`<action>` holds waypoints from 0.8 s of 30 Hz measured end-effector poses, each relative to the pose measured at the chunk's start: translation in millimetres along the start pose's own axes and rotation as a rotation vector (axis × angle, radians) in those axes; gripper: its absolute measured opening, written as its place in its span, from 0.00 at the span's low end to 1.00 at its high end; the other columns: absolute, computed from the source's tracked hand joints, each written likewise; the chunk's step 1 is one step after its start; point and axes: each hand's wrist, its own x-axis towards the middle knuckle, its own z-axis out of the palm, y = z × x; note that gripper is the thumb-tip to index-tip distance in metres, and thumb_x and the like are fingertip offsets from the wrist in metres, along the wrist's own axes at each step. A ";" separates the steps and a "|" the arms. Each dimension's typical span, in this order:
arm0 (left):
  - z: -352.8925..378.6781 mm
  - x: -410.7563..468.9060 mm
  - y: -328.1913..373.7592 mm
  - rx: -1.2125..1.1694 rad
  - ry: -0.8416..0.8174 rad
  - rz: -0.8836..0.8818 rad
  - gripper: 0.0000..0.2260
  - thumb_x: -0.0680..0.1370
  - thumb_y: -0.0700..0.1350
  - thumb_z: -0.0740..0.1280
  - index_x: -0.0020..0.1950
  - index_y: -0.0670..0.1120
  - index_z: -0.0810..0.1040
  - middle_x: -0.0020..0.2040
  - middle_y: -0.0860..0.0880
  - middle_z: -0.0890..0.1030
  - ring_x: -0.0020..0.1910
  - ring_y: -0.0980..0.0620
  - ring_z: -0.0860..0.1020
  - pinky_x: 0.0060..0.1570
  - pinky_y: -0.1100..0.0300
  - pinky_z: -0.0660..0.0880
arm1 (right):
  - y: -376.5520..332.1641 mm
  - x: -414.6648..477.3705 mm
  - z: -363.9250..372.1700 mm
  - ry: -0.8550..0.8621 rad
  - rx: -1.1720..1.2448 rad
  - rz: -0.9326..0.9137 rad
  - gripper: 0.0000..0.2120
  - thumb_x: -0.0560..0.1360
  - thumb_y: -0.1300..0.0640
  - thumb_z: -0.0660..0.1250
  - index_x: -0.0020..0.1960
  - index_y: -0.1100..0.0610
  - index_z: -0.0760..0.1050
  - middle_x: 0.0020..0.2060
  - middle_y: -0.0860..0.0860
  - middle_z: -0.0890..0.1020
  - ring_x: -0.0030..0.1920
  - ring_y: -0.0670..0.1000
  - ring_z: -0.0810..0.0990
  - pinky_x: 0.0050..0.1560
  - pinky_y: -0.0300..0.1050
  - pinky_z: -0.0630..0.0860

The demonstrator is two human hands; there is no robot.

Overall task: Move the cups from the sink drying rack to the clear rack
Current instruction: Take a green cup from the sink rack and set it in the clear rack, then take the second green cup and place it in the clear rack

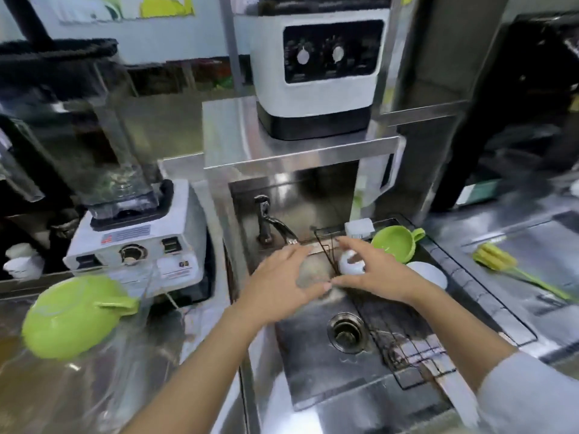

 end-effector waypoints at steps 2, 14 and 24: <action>24.5 26.4 24.2 -0.011 -0.041 0.023 0.32 0.71 0.63 0.64 0.71 0.54 0.61 0.72 0.50 0.66 0.71 0.49 0.64 0.70 0.51 0.62 | 35.8 -8.4 -20.1 0.042 0.027 0.087 0.39 0.65 0.44 0.73 0.70 0.47 0.60 0.67 0.50 0.70 0.56 0.46 0.72 0.52 0.38 0.67; 143.9 161.5 92.3 -0.036 -0.116 0.012 0.29 0.71 0.58 0.67 0.68 0.47 0.67 0.66 0.44 0.73 0.66 0.44 0.69 0.65 0.52 0.66 | 189.8 -9.6 -71.6 0.127 -0.024 0.305 0.27 0.72 0.53 0.69 0.66 0.59 0.65 0.60 0.58 0.75 0.49 0.54 0.73 0.46 0.42 0.67; 207.9 223.6 110.2 0.032 -0.179 -0.062 0.13 0.75 0.50 0.64 0.55 0.45 0.74 0.54 0.41 0.80 0.53 0.38 0.77 0.44 0.53 0.71 | 227.6 47.2 -86.5 0.284 -0.209 0.343 0.18 0.73 0.56 0.62 0.62 0.55 0.64 0.47 0.58 0.80 0.49 0.61 0.77 0.43 0.54 0.75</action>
